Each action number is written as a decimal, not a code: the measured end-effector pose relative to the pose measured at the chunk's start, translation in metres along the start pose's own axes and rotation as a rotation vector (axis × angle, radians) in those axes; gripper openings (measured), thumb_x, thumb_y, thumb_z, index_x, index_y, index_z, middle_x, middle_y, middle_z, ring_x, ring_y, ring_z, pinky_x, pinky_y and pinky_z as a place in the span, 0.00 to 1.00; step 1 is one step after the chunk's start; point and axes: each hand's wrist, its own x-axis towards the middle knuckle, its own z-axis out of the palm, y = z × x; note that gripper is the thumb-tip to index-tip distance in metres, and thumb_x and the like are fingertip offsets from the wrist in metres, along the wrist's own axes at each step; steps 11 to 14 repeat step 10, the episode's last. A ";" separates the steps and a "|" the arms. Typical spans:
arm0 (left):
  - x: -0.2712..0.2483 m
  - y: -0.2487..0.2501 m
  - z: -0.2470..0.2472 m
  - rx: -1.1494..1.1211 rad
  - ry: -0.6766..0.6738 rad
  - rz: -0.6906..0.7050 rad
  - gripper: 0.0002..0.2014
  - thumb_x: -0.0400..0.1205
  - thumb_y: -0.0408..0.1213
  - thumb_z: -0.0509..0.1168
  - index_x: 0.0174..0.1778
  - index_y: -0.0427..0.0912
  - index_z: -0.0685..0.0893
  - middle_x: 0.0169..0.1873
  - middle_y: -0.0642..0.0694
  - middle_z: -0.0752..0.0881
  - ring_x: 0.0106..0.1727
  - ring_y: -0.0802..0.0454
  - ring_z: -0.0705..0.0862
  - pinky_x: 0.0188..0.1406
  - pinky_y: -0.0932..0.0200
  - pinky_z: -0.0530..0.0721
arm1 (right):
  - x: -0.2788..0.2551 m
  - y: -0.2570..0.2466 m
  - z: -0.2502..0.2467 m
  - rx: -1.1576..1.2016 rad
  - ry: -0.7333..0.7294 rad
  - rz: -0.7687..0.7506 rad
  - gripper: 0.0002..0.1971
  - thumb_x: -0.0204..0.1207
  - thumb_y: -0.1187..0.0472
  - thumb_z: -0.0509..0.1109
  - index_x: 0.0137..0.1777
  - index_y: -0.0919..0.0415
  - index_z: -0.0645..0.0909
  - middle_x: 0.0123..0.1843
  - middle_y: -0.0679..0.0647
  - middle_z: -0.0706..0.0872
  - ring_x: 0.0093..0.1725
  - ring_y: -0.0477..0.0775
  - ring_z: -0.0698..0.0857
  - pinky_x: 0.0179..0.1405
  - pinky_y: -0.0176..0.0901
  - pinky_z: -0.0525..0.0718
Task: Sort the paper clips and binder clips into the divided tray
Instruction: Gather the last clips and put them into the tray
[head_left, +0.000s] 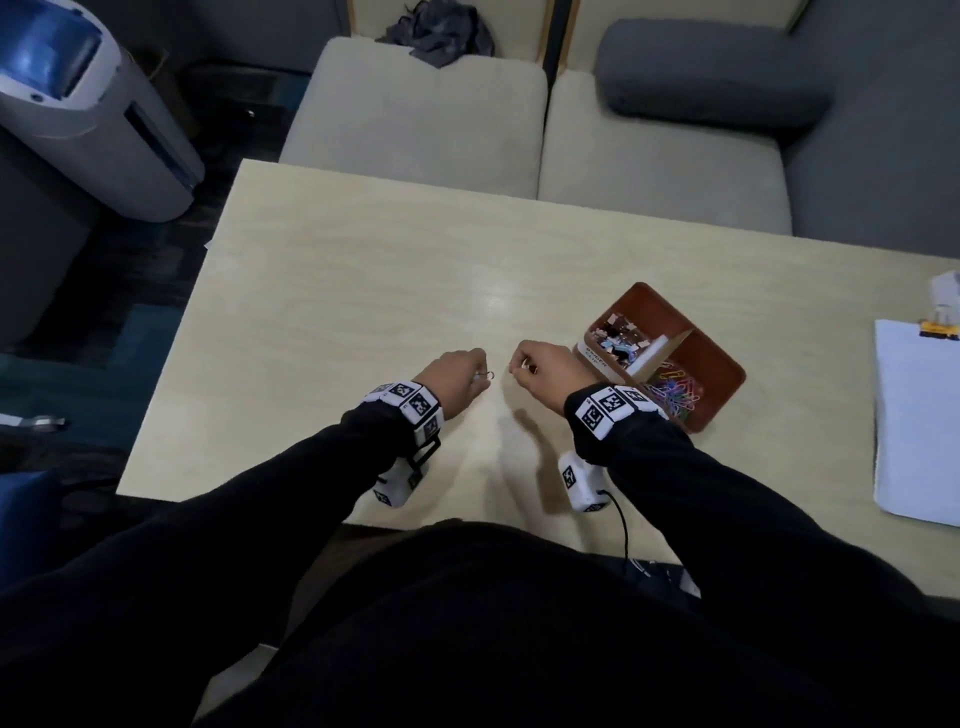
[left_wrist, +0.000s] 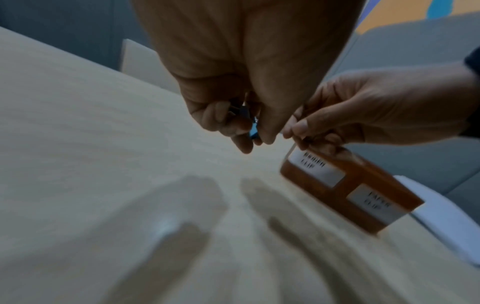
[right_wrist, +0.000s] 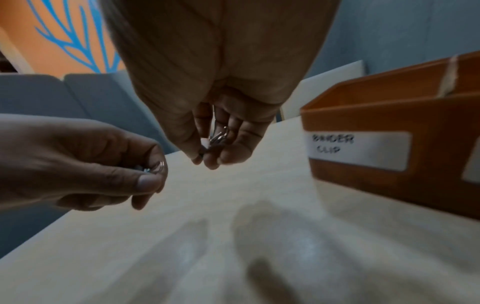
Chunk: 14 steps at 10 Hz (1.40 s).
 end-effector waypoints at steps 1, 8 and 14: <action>0.026 0.036 -0.008 -0.006 0.060 0.078 0.08 0.84 0.35 0.61 0.55 0.37 0.80 0.53 0.38 0.84 0.53 0.40 0.82 0.48 0.56 0.73 | -0.004 0.017 -0.026 0.031 0.107 0.068 0.05 0.78 0.61 0.65 0.44 0.52 0.82 0.39 0.51 0.86 0.35 0.52 0.84 0.36 0.45 0.83; 0.125 0.159 0.001 0.130 0.017 0.192 0.18 0.83 0.26 0.59 0.69 0.39 0.77 0.59 0.37 0.85 0.60 0.39 0.83 0.53 0.51 0.79 | -0.009 0.088 -0.081 0.048 0.332 0.386 0.05 0.80 0.64 0.66 0.51 0.55 0.80 0.50 0.59 0.90 0.45 0.62 0.90 0.50 0.55 0.88; 0.128 0.147 0.009 0.078 0.067 0.201 0.15 0.84 0.31 0.59 0.66 0.45 0.80 0.59 0.39 0.80 0.57 0.40 0.83 0.52 0.51 0.81 | -0.012 0.092 -0.079 0.068 0.349 0.306 0.07 0.79 0.66 0.66 0.54 0.59 0.81 0.51 0.60 0.89 0.47 0.62 0.89 0.50 0.53 0.86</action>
